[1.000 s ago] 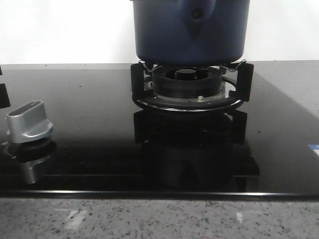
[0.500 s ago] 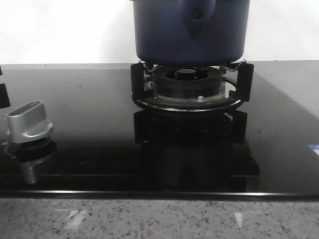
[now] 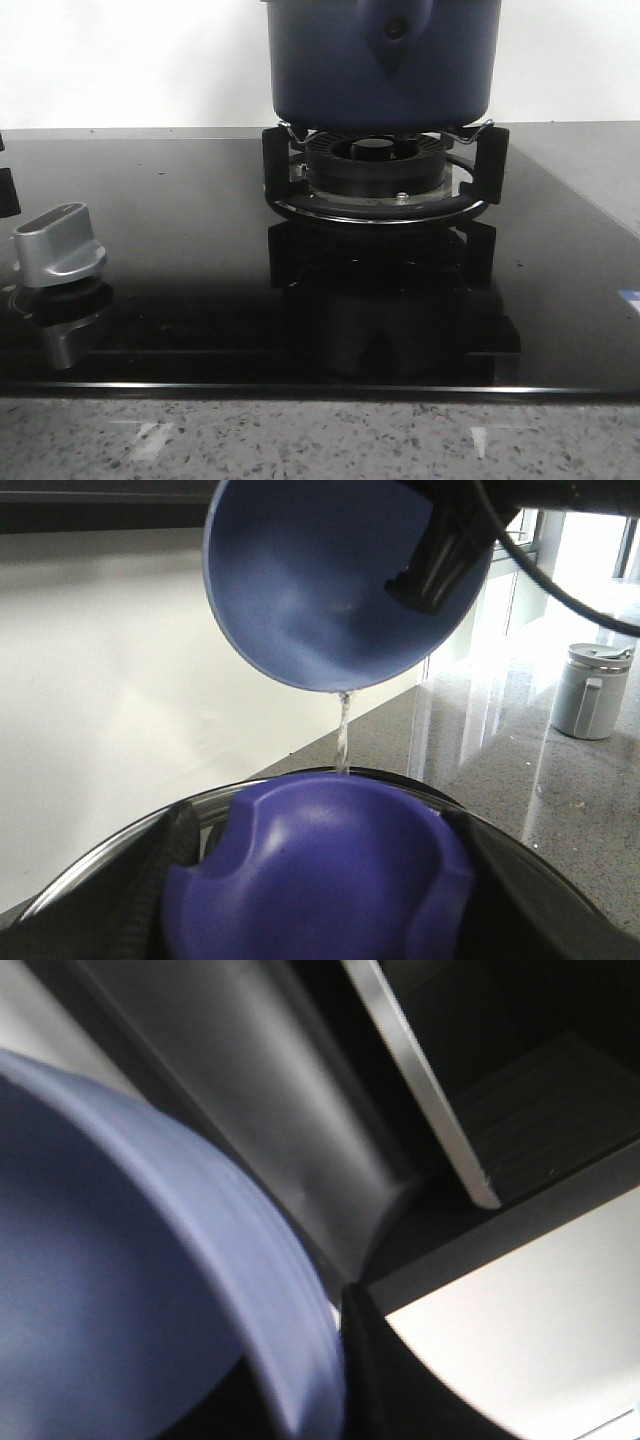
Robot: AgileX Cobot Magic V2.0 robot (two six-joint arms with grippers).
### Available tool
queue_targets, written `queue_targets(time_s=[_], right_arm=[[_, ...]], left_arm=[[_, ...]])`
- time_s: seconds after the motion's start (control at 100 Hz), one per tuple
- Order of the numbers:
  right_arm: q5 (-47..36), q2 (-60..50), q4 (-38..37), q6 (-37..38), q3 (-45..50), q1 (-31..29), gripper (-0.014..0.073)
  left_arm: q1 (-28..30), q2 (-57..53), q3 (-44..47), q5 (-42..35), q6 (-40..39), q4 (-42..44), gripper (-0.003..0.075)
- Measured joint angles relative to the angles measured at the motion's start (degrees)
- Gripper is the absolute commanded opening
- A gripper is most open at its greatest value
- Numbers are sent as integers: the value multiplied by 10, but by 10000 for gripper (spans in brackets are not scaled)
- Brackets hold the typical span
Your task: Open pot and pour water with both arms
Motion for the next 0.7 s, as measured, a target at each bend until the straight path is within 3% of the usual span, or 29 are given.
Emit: queue_targets(time_s=[0.36,0.7], right_arm=[[-1,0,-5,1,0,4,-68],[61,0,247,53,0,-36,-68]], left_arm=[[0,0,0,0,0,0,274],[0,0,0,0,0,0,274]])
